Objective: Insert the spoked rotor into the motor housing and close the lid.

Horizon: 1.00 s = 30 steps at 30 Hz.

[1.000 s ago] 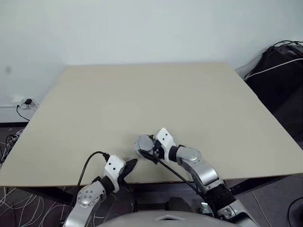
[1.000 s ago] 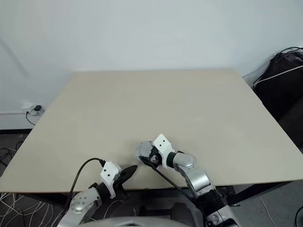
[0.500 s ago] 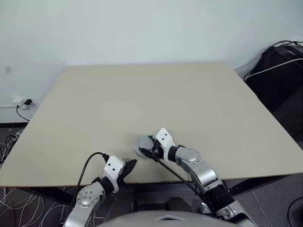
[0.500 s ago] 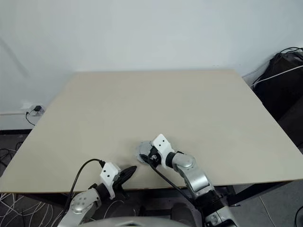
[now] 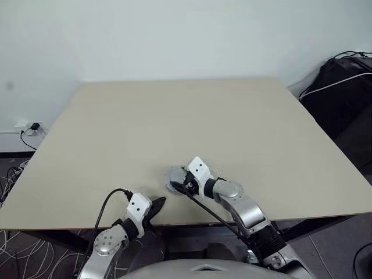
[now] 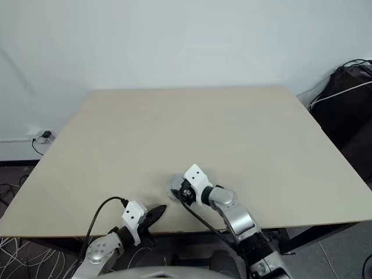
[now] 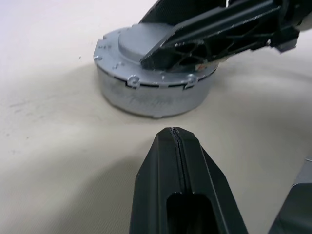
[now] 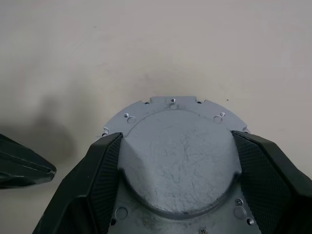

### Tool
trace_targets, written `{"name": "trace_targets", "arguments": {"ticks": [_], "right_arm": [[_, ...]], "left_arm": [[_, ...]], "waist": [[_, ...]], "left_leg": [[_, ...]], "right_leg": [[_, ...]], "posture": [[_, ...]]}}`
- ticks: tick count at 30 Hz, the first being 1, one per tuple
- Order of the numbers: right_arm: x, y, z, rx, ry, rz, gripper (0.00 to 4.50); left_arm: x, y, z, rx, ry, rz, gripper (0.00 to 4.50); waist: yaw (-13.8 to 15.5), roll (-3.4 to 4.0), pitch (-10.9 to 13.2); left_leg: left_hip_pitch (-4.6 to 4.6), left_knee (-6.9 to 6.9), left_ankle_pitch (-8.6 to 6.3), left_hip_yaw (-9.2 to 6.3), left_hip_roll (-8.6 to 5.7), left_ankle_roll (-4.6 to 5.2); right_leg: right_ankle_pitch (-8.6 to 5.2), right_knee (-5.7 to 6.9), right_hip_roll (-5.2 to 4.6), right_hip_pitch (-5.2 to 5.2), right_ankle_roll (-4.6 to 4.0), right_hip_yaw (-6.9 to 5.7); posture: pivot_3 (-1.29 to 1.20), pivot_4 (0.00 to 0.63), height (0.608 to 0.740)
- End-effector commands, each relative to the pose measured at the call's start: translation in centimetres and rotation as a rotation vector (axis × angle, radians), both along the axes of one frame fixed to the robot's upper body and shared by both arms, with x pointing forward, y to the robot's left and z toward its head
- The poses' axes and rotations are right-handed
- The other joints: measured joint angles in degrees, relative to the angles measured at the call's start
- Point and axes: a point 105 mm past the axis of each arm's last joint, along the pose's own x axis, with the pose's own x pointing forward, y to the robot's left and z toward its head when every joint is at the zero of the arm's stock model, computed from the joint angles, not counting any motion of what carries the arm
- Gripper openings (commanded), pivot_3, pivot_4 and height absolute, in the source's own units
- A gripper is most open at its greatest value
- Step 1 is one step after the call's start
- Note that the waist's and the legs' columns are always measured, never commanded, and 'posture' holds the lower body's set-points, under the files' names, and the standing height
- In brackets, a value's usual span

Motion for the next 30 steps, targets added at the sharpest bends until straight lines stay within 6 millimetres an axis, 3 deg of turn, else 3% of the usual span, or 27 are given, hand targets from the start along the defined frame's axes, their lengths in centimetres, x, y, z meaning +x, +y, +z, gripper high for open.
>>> {"name": "trace_targets", "arguments": {"ticks": [1, 13, 30], "right_arm": [[0.4, 0.3, 0.8, -0.016, -0.033, 0.002, 3.19], [0.3, 0.1, 0.4, -0.06, -0.01, 0.007, 3.19], [0.2, -0.7, -0.7, -0.128, 0.055, 0.005, 3.19]], "left_arm": [[0.4, 0.0, 0.4, -0.01, -0.041, -0.005, 0.0], [0.1, -0.5, 0.3, -0.012, -0.047, -0.013, 0.0], [1.6, 0.1, 3.1, -0.043, -0.136, 0.05, 0.0]], "waist": [[-0.02, 0.01, -0.01], [-0.02, 0.05, -0.11], [0.07, 0.18, -0.32]], "left_leg": [[0.0, 0.0, 0.0, 0.0, 0.0, 0.0], [0.01, 0.0, 0.0, 0.0, 0.0, 0.0], [0.0, 0.0, 0.0, -0.01, 0.0, 0.0]], "right_leg": [[0.0, 0.0, 0.0, 0.0, 0.0, 0.0], [0.0, 0.0, 0.0, 0.01, 0.0, 0.0], [-0.02, -0.01, -0.02, 0.02, -0.01, -0.01]], "posture": [[0.0, 0.0, 0.74], [0.0, 0.0, 0.74], [0.0, 0.0, 0.74]]}}
